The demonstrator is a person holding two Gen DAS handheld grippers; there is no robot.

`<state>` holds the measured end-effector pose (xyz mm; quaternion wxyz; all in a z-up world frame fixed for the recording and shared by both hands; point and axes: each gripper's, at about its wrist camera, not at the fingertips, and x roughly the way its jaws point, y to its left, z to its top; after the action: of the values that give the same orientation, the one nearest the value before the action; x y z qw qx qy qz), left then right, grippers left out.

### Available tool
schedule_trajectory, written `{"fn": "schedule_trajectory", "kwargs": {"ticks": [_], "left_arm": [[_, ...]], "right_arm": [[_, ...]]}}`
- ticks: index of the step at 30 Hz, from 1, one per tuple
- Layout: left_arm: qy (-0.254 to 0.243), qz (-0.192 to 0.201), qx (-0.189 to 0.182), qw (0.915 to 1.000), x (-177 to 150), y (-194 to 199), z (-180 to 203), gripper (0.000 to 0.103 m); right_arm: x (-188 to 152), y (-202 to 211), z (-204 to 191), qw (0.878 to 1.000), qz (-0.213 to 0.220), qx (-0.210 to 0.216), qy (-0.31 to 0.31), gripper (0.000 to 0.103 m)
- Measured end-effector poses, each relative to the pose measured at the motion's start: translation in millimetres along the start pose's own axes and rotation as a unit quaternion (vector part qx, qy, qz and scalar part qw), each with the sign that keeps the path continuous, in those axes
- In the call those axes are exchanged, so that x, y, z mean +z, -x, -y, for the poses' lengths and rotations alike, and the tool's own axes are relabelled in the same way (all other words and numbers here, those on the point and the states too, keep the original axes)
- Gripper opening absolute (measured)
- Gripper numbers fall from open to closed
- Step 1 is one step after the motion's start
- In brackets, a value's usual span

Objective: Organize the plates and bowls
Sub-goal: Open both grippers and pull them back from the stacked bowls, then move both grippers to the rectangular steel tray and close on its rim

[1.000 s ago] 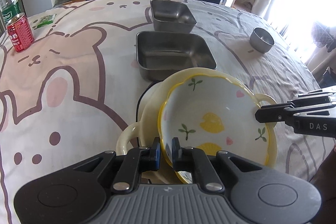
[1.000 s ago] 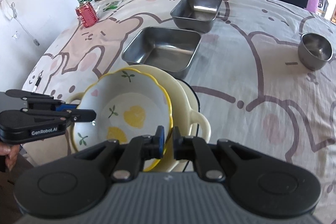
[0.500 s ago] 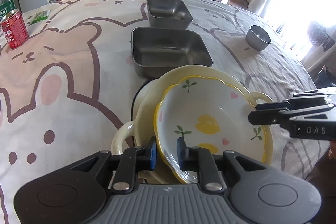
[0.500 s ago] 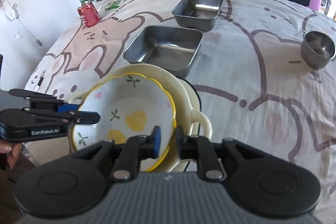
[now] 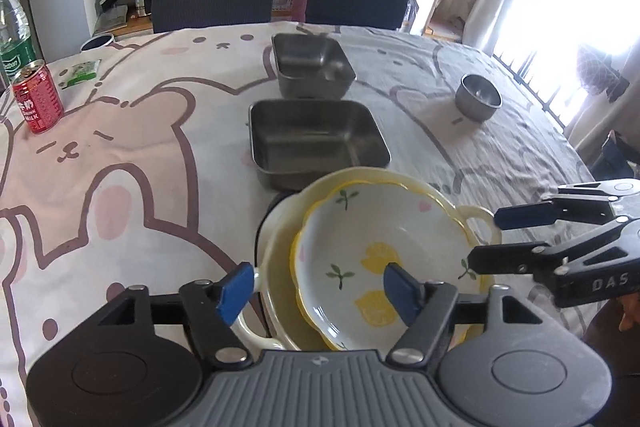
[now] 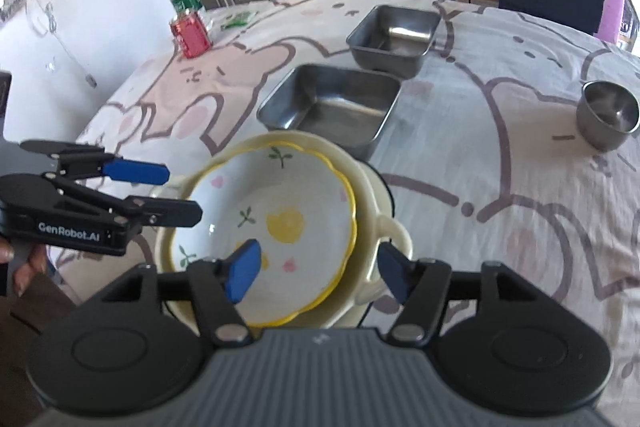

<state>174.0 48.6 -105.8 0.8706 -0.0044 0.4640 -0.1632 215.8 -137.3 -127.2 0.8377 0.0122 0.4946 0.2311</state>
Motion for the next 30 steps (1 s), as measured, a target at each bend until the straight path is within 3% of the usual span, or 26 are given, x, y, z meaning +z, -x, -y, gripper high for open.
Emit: {"fn": "schedule_trajectory", "kwargs": {"ticks": [5,9,13,19,27,30], "left_arm": [[0.006,0.019,0.003,0.9998,7,8,-3,0.088],[0.018,0.040,0.011,0.9990,16,12,-7,0.096],[0.029,0.055,0.014,0.9980,28,12,-11,0.101],[0.033,0.073,0.026,0.9965,52,3,-20,0.103],[0.030,0.069,0.091,0.9931,93,-29,-45,0.103],[0.045,0.058,0.088,0.9934,106,-47,-58,0.100]], "right_arm": [[5,17,6,0.999,0.033,0.002,-0.002,0.081],[13,32,6,0.996,0.084,-0.001,0.008,0.103],[25,37,10,0.993,0.120,-0.011,0.011,0.103],[46,29,26,0.988,0.151,-0.020,-0.031,0.103],[83,5,56,0.984,0.145,-0.056,-0.091,0.103],[96,-10,70,0.983,0.122,-0.059,-0.122,0.101]]}}
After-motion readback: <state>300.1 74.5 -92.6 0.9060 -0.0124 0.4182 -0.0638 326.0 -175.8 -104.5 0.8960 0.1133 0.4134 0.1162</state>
